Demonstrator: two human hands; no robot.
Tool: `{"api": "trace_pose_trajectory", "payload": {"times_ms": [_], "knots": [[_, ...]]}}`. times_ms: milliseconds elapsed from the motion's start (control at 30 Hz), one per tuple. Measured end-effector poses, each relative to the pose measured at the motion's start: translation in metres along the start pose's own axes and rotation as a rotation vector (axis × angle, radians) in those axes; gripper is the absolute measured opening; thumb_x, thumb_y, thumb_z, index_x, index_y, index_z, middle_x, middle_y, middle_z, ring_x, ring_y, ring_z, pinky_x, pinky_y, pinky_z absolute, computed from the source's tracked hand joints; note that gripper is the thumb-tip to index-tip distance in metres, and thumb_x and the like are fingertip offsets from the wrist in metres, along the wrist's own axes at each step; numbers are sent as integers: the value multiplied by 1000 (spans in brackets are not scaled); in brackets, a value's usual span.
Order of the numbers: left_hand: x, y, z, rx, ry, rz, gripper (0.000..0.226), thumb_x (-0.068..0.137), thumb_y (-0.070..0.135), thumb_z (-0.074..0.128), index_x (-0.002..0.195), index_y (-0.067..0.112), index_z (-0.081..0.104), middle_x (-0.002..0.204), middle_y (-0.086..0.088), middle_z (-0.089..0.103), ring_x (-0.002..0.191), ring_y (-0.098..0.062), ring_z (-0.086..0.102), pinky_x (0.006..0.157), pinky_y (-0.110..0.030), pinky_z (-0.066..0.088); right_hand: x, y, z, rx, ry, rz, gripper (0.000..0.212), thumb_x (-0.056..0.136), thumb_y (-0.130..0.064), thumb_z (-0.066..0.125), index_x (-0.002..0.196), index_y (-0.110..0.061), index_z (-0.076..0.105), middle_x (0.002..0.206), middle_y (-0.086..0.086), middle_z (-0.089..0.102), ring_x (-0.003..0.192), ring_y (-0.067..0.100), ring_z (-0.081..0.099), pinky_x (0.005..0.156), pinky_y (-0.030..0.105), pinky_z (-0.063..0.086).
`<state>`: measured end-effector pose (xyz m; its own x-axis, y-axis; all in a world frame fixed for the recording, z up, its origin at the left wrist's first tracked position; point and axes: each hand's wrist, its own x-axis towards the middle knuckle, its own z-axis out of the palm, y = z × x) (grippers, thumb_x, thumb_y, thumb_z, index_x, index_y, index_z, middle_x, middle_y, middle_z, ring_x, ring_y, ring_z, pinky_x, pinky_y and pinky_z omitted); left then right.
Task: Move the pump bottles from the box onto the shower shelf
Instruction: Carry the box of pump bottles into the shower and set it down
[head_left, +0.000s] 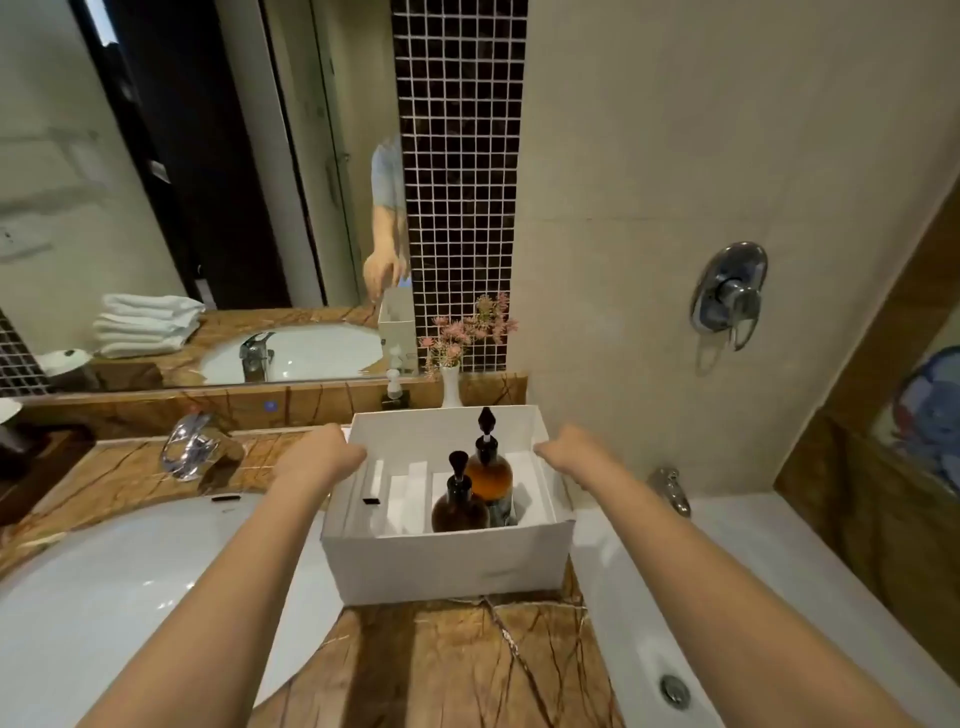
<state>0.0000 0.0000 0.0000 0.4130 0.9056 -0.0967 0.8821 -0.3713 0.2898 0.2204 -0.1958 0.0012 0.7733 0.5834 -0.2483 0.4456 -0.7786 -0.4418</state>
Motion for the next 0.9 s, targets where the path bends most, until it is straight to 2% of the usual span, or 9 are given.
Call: {"api": "trace_pose_trajectory", "payload": {"times_ms": [100, 133, 233, 333, 467, 533, 633, 767, 900], "knots": [[9, -5, 13, -37, -32, 18, 21, 80, 32, 50, 92, 16, 55, 81, 0, 60, 75, -19, 59, 64, -29, 48, 9, 4, 15, -11, -19, 30, 38, 86, -34, 48, 116, -11, 56, 102, 8, 61, 89, 25, 60, 81, 36, 53], [11, -8, 18, -34, -53, 9, 15, 79, 31, 50, 87, 18, 53, 78, 0, 58, 74, -20, 59, 65, -30, 51, 11, 5, 20, -17, -23, 47, 37, 86, -32, 49, 115, -10, 56, 102, 8, 61, 88, 25, 59, 80, 35, 53], [14, -14, 33, -40, -119, -10, 13, 80, 24, 51, 90, 15, 52, 89, -5, 60, 85, -25, 60, 74, -34, 54, 20, 11, 34, -59, -24, 60, 30, 87, -22, 46, 113, -9, 57, 96, 8, 57, 87, 25, 58, 76, 33, 51], [15, -21, 45, -5, -105, -23, 16, 84, 14, 46, 98, 10, 52, 98, -9, 59, 88, -26, 55, 70, -33, 47, 26, 15, 41, -139, 10, 54, 26, 89, -11, 43, 111, -7, 57, 94, 8, 55, 82, 25, 53, 69, 29, 45], [17, -22, 52, 12, -22, 15, 9, 84, 8, 42, 89, 10, 50, 82, -5, 52, 83, -24, 53, 60, -30, 37, 29, 16, 41, -201, 59, 21, 25, 90, -8, 43, 109, -8, 58, 93, 7, 54, 79, 24, 50, 64, 29, 41], [17, -20, 51, 1, -13, 23, 7, 84, 8, 43, 87, 10, 49, 82, -5, 52, 82, -24, 53, 59, -30, 37, 27, 16, 41, -201, 69, 12, 24, 91, -9, 43, 109, -8, 58, 92, 7, 54, 80, 24, 51, 64, 29, 41], [18, -20, 48, -37, -18, 43, 6, 84, 8, 44, 85, 11, 49, 79, -4, 52, 81, -24, 54, 57, -30, 36, 26, 17, 39, -196, 60, 7, 24, 91, -9, 43, 110, -7, 58, 103, 9, 60, 82, 24, 52, 66, 29, 42], [16, -18, 37, -100, -8, 73, 14, 83, 9, 44, 70, 16, 46, 73, -2, 51, 72, -20, 53, 52, -27, 35, 26, 16, 30, -190, 72, 6, 26, 91, -8, 41, 111, -6, 58, 103, 10, 61, 81, 24, 52, 65, 28, 41], [12, -6, 5, -135, 17, 106, 16, 83, 8, 43, 70, 17, 44, 72, 0, 48, 65, -14, 47, 50, -26, 33, 23, 7, -2, -170, 104, -8, 29, 90, -8, 39, 114, -7, 57, 107, 12, 62, 94, 29, 58, 70, 28, 42]]}}
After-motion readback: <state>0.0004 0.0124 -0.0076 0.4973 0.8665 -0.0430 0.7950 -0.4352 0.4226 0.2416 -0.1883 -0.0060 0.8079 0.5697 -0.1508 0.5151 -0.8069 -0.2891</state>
